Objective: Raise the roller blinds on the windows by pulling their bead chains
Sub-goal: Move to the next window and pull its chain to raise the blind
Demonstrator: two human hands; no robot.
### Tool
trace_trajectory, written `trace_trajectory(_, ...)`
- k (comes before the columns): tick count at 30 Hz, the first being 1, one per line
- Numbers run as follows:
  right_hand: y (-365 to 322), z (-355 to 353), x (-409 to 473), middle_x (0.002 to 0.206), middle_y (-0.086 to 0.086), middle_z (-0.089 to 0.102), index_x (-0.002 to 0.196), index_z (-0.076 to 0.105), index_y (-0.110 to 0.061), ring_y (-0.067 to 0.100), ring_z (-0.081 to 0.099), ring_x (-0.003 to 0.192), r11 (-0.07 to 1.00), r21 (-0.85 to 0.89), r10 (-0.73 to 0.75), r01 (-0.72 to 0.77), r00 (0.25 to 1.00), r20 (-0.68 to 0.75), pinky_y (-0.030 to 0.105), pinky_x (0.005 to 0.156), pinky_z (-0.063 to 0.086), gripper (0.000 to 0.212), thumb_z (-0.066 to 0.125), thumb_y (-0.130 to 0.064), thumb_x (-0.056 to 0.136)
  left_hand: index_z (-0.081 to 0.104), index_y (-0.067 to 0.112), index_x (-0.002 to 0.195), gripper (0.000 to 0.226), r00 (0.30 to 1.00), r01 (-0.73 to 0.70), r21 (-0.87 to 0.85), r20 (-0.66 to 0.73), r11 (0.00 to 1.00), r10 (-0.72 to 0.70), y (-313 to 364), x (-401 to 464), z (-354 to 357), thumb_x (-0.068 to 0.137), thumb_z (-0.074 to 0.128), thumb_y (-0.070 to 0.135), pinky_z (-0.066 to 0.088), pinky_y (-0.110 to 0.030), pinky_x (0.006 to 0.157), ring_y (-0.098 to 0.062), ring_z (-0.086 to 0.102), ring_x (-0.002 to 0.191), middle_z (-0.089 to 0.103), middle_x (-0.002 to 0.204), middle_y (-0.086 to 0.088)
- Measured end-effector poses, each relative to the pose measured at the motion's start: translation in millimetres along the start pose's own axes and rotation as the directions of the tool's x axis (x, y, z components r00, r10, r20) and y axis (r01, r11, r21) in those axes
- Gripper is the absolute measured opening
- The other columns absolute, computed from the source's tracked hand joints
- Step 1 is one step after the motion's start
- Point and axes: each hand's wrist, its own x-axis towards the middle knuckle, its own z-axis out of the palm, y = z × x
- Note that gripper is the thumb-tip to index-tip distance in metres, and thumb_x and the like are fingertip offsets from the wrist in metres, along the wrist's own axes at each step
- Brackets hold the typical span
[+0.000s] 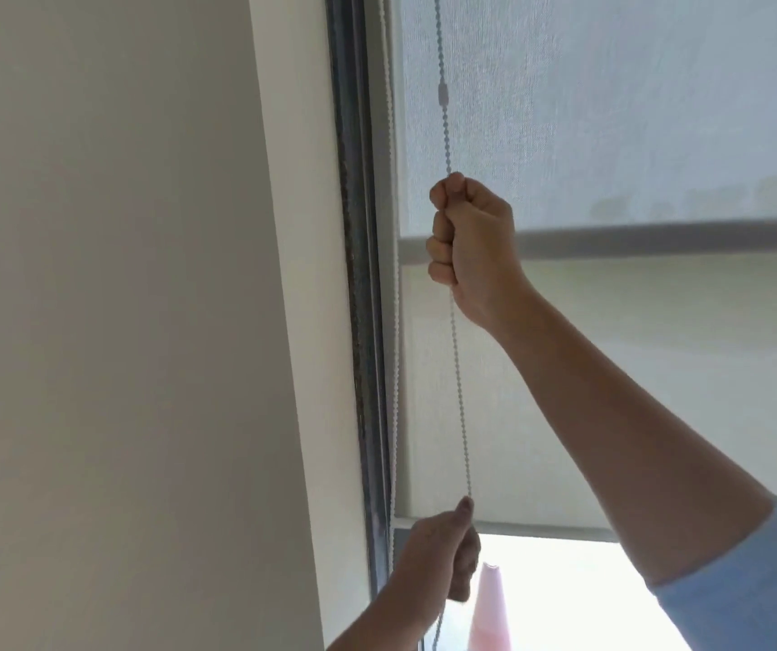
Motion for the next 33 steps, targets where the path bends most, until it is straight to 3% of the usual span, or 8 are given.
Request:
trace_trajectory(4,2,5,0,0.054,-0.002,0.024,0.07,0.043,-0.02,0.008,0.015,0.04,1.0,0.015,0.011,-0.011,1.0,-0.015,0.014,0.042,0.011,0.037,0.029,-0.003,0.099,0.073,0.015,0.105,0.056,0.993,-0.114,0.153,-0.026,0.982,0.119,56,17,-16,0.102,0.029,0.049,0.052,-0.028,0.074,-0.022,0.063,0.085,0.071,0.094,-0.007)
trace_trajectory(6,4,6,-1,0.054,-0.002,0.024,0.069,0.043,-0.021,0.008,0.014,0.04,1.0,0.011,0.004,-0.004,1.0,-0.015,0.015,0.042,0.01,0.037,0.029,-0.005,0.1,0.069,0.019,0.112,0.05,0.965,-0.219,0.142,-0.117,0.965,0.236,105,28,-21,0.101,0.027,0.045,0.052,-0.031,0.081,-0.022,0.064,0.097,0.073,0.107,-0.004)
trace_trajectory(9,5,8,-3,0.052,-0.001,0.025,0.07,0.044,-0.018,0.007,0.017,0.038,1.0,0.011,-0.021,0.021,0.999,-0.027,0.013,0.039,0.013,0.036,0.032,-0.007,0.102,0.068,0.019,0.104,0.044,0.885,-0.408,0.049,-0.223,0.912,0.408,193,47,-27,0.102,0.031,0.044,0.052,-0.032,0.078,-0.013,0.068,0.083,0.076,0.087,0.007)
trace_trajectory(12,5,11,-6,0.056,0.002,0.025,0.072,0.044,-0.016,0.007,0.019,0.037,1.0,-0.005,-0.015,0.015,0.999,-0.038,0.013,0.039,0.014,0.032,0.033,-0.006,0.101,0.061,0.013,0.117,0.045,0.81,-0.542,0.047,-0.24,0.839,0.536,286,62,-35,0.106,0.027,0.04,0.052,-0.031,0.073,-0.017,0.067,0.082,0.073,0.095,0.0)
trace_trajectory(15,5,14,-8,0.058,0.003,0.022,0.076,0.043,-0.014,0.007,0.018,0.037,1.0,-0.021,-0.017,0.016,1.0,-0.019,0.013,0.04,0.013,0.029,0.03,-0.003,0.1,0.062,0.012,0.11,0.041,0.816,-0.552,0.057,-0.169,0.832,0.553,344,71,-34,0.105,0.033,0.04,0.055,-0.033,0.065,-0.019,0.064,0.067,0.067,0.084,-0.005)
trace_trajectory(18,6,14,-9,0.051,-0.003,0.025,0.073,0.041,-0.017,0.006,0.018,0.035,1.0,0.002,-0.01,0.01,1.0,-0.003,0.011,0.039,0.016,0.033,0.031,-0.008,0.103,0.062,0.012,0.086,0.029,0.862,-0.502,-0.09,-0.129,0.86,0.489,356,80,-25,0.104,0.042,0.025,0.047,-0.027,0.053,-0.012,0.042,0.046,0.046,0.059,0.0)
trace_trajectory(22,11,13,-9,0.049,-0.004,0.026,0.077,0.042,-0.014,0.006,0.018,0.035,1.0,-0.018,-0.006,0.006,1.0,-0.002,0.01,0.04,0.017,0.029,0.035,-0.015,0.106,0.049,0.015,0.069,0.038,0.872,-0.478,-0.332,-0.07,0.814,0.484,344,88,-22,0.105,0.037,0.018,0.04,-0.024,0.048,-0.011,0.032,0.041,0.037,0.051,0.002)
trace_trajectory(33,66,-14,-38,0.048,-0.002,0.032,0.077,0.048,-0.01,0.007,0.027,0.034,0.978,-0.208,-0.005,-0.002,0.999,-0.033,0.014,0.035,0.024,0.031,0.039,-0.018,0.106,0.051,0.025,0.069,0.039,0.888,-0.46,-0.137,-0.05,0.877,0.458,276,85,-36,0.105,0.036,0.03,0.041,-0.03,0.062,-0.013,0.047,0.059,0.051,0.063,0.005)
